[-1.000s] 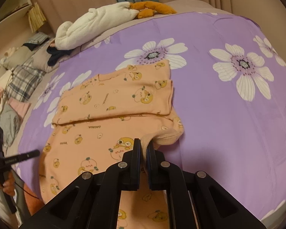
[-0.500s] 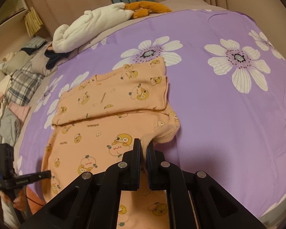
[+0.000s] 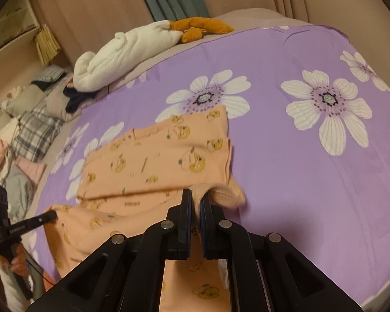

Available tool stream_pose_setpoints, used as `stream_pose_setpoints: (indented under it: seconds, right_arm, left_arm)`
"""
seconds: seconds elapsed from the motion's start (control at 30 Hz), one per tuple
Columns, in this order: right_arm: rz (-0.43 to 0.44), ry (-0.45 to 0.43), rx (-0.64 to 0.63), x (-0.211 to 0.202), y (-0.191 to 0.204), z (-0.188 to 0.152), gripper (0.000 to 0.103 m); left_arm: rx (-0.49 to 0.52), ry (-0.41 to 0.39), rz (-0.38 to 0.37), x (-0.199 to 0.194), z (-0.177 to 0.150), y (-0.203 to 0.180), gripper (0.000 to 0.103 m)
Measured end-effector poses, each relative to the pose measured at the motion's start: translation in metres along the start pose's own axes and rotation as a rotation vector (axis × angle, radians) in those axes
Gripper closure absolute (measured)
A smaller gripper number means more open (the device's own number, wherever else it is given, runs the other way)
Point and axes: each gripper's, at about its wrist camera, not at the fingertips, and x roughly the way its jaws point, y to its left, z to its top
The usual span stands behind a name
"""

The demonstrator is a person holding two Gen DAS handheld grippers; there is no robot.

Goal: Fold small clothes
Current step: 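Lift the leg end with both grippers and fold it over the body, then open both grippers to release the folded leg end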

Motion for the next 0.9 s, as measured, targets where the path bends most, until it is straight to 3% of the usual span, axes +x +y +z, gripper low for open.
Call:
stream_pose_setpoints:
  seconds: [0.27, 0.63, 0.73, 0.8, 0.87, 0.9]
  right_arm:
    - [-0.036, 0.092, 0.099, 0.059, -0.030, 0.003, 0.096]
    - [-0.076, 0.119, 0.093, 0.070, -0.033, -0.004, 0.096]
    - [-0.075, 0.132, 0.101, 0.065, -0.034, -0.004, 0.095]
    - [-0.077, 0.133, 0.095, 0.061, -0.034, -0.004, 0.078]
    - [-0.081, 0.122, 0.083, 0.053, -0.032, -0.005, 0.058]
    - [-0.078, 0.113, 0.078, 0.047, -0.032, -0.007, 0.053]
  left_arm:
    - [-0.041, 0.095, 0.116, 0.058, 0.012, 0.017, 0.099]
    - [0.002, 0.110, 0.171, 0.062, 0.009, 0.013, 0.094]
    - [0.013, 0.117, 0.190, 0.055, 0.006, 0.009, 0.086]
    - [0.014, 0.117, 0.189, 0.048, 0.003, 0.009, 0.071]
    - [0.010, 0.114, 0.177, 0.039, -0.001, 0.009, 0.068]
    - [0.004, 0.111, 0.168, 0.034, -0.003, 0.010, 0.067]
